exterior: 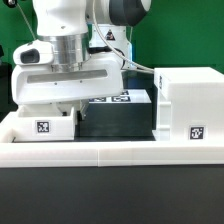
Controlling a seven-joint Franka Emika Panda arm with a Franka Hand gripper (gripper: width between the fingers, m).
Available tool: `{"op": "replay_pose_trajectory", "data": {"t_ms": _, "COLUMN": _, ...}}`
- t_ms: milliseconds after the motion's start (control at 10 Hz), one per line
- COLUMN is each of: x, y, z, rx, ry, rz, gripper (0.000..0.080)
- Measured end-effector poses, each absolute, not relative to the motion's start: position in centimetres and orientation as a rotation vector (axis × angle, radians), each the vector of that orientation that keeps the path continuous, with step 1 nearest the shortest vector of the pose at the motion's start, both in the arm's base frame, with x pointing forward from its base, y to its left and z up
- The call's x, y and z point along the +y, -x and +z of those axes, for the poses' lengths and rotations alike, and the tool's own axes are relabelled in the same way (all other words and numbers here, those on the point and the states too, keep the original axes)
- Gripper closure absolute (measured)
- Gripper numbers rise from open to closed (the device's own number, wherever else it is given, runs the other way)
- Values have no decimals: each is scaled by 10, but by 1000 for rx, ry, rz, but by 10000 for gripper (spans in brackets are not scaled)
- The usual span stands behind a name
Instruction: Assemble drawer
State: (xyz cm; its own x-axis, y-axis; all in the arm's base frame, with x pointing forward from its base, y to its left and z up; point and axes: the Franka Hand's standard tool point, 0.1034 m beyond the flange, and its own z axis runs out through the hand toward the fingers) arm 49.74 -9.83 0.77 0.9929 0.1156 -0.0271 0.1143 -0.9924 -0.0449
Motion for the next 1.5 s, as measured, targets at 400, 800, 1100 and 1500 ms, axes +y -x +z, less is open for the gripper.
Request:
{"op": "replay_pose_trajectory", "data": {"t_ms": 400, "x": -98, "y": -495, "z": 8, "rx": -153, "ry": 3092, "rz": 53, "gripper": 713}}
{"op": "replay_pose_trajectory", "data": {"t_ms": 800, "x": -97, "y": -495, "z": 9, "rx": -146, "ry": 3093, "rz": 54, "gripper": 713}}
{"op": "replay_pose_trajectory", "data": {"t_ms": 1100, "x": -78, "y": -499, "z": 36, "rx": -201, "ry": 3079, "rz": 31, "gripper": 726}}
{"op": "replay_pose_trajectory", "data": {"t_ms": 1500, "x": -82, "y": -497, "z": 31, "rx": -385, "ry": 3062, "rz": 38, "gripper": 752}}
